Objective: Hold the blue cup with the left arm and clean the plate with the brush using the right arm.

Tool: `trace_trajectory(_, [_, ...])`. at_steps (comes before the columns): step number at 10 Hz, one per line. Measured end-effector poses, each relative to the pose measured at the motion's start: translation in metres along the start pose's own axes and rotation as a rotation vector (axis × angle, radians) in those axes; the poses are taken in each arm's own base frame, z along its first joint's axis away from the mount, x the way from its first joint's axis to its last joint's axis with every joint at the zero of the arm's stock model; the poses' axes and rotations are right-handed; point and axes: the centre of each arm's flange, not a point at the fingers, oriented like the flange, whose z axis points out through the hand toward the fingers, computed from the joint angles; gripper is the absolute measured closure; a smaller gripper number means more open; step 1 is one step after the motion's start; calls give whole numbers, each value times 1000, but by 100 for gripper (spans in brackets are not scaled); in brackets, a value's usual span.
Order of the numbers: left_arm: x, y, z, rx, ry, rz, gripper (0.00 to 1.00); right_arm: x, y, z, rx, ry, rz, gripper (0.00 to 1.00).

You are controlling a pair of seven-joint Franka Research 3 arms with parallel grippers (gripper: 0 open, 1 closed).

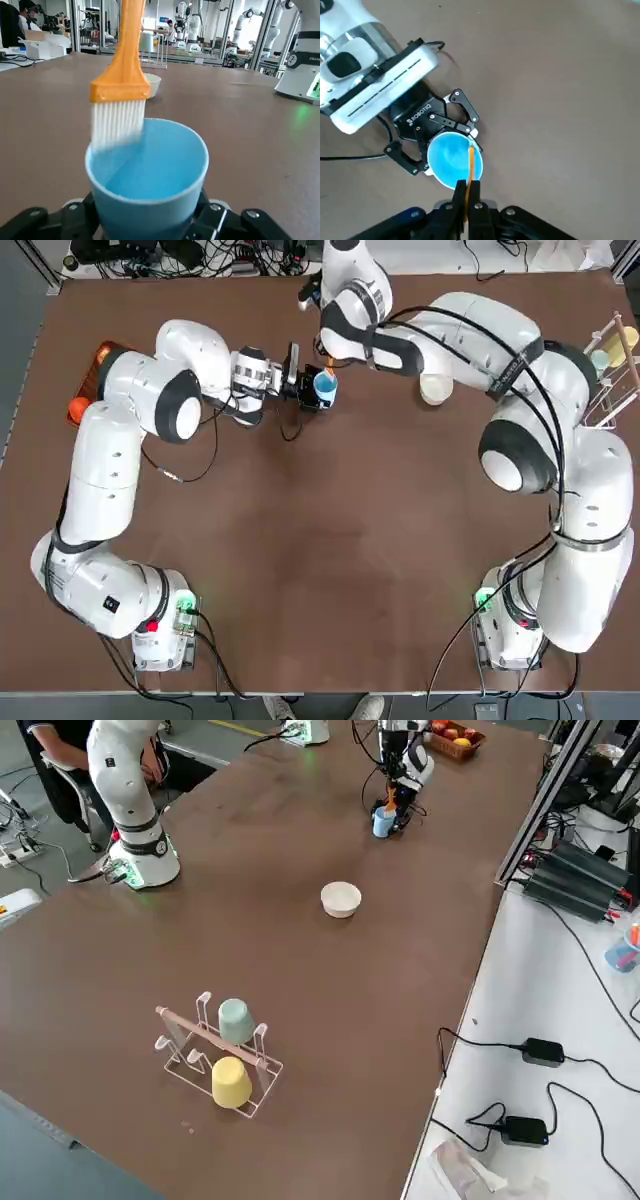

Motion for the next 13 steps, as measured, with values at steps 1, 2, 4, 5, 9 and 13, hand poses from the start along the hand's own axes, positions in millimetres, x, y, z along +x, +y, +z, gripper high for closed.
trace_trajectory(1, [0,0,0,0,0,0,30,0,3,5,-3,-4,2,95])
trace_trajectory(2, [0,0,0,0,0,0,30,-1,3,9,-4,-3,3,95])
trace_trajectory(4, [0,0,0,1,0,0,30,-3,2,17,-4,0,1,95])
trace_trajectory(5, [0,0,-1,1,0,0,30,-5,1,20,-4,-4,1,95])
trace_trajectory(9, [0,0,-1,1,-1,0,30,-6,-1,21,-3,-4,44,95])
trace_trajectory(13, [0,-1,-1,1,-1,1,30,-10,-12,29,1,-20,119,95])
